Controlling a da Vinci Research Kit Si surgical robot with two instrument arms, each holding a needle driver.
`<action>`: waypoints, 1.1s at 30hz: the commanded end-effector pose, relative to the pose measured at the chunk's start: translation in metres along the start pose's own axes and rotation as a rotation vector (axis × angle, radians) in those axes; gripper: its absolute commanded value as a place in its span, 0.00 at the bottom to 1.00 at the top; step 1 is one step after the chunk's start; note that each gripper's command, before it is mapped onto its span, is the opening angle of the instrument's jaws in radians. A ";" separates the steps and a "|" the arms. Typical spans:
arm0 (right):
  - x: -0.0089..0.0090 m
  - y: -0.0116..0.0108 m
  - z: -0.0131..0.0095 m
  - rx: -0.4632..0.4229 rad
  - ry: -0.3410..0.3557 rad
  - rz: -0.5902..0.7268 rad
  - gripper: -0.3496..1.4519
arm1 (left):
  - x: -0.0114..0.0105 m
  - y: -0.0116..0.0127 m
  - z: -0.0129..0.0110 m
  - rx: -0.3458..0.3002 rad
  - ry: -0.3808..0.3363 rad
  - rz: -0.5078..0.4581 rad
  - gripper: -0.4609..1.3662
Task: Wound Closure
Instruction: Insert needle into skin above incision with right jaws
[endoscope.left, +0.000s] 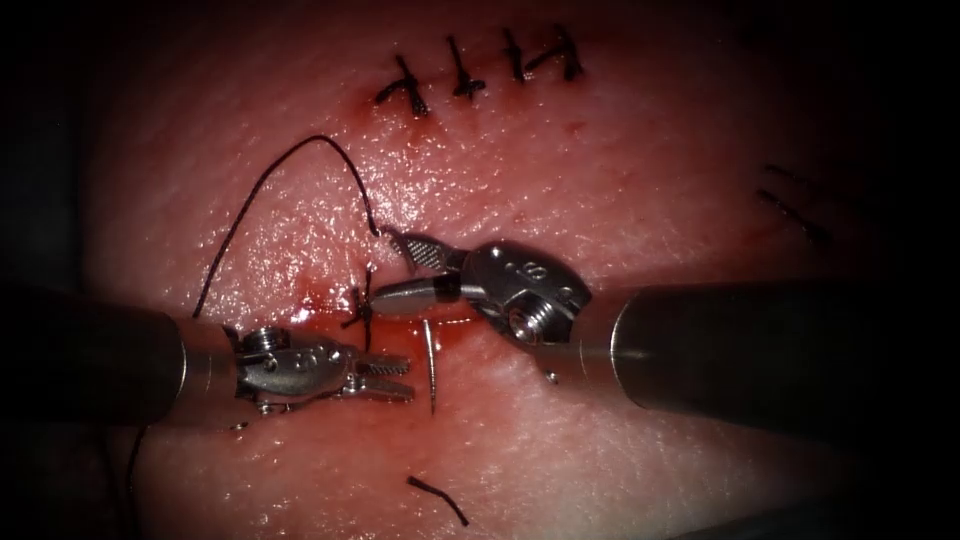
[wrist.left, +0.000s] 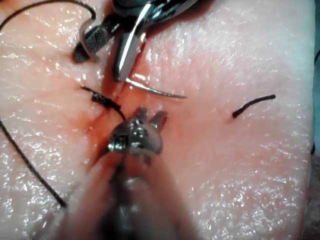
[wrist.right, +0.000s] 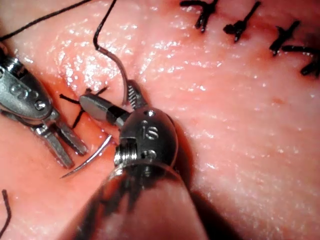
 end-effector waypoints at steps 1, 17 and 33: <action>0.0007 0.0004 -0.0002 -0.022 0.011 -0.064 0.87 | 0.0000 -0.0001 0.0001 0.000 0.000 0.000 0.31; 0.0044 0.0008 0.0012 0.014 0.014 -0.216 0.82 | 0.0001 0.0001 0.0001 0.001 0.000 -0.001 0.27; 0.0036 0.0003 0.0018 0.084 -0.117 0.011 0.00 | -0.0001 0.0002 0.0000 0.000 0.000 0.000 0.27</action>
